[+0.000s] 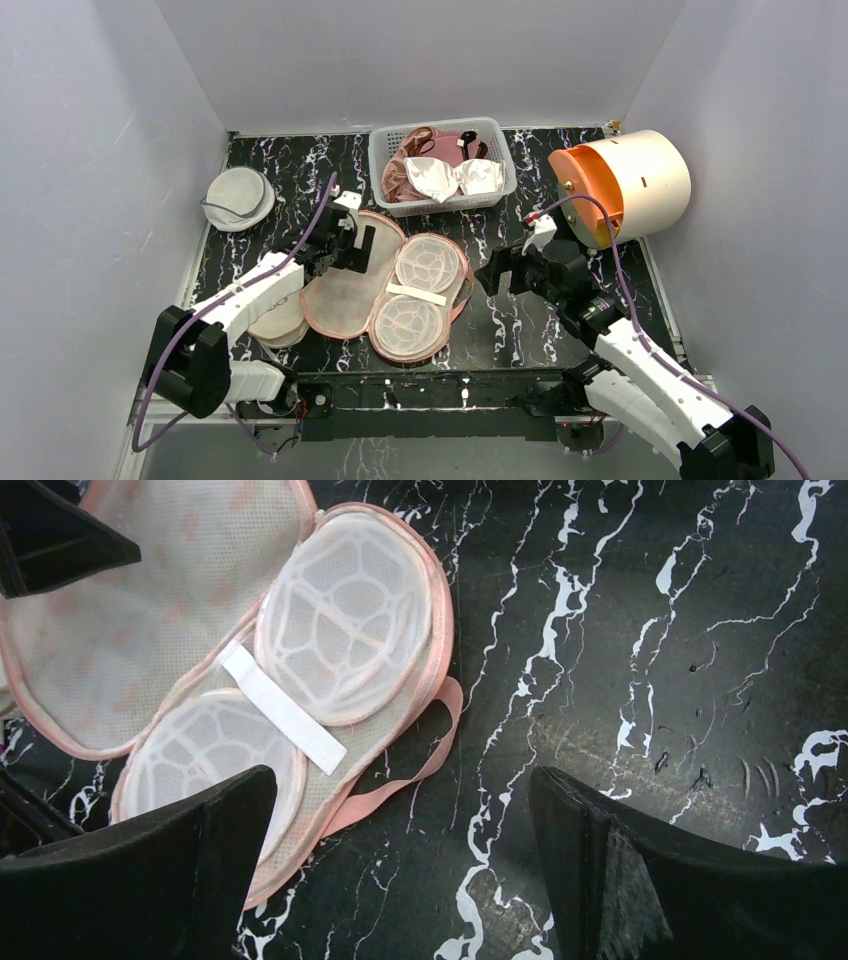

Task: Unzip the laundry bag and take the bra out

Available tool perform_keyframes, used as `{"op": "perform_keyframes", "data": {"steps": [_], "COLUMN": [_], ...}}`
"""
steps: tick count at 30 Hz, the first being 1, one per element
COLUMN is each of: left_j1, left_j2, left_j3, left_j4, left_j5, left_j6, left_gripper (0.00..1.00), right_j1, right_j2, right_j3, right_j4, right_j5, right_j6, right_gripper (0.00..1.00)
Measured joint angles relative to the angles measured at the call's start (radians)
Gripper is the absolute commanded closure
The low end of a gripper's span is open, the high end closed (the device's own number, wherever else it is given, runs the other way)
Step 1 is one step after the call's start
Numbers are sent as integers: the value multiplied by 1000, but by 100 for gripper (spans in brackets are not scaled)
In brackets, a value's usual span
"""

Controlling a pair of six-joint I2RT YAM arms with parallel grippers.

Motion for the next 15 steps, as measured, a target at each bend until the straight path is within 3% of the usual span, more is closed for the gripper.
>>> {"op": "perform_keyframes", "data": {"steps": [3,7,15], "left_j1": [0,0,5], "left_j2": [31,108,149], "left_j3": [14,50,64], "left_j4": [-6,-23,-52], "left_j5": [-17,-33,-58], "left_j6": [2,0,2], "left_gripper": [18,44,81], "right_j1": [0,0,0], "right_j2": [-10,-43,-110], "right_j3": [-34,-64,-69], "right_j4": [23,51,84], "right_j5": [3,3,22], "right_j6": [-3,-6,-11], "right_gripper": [2,2,2]}}
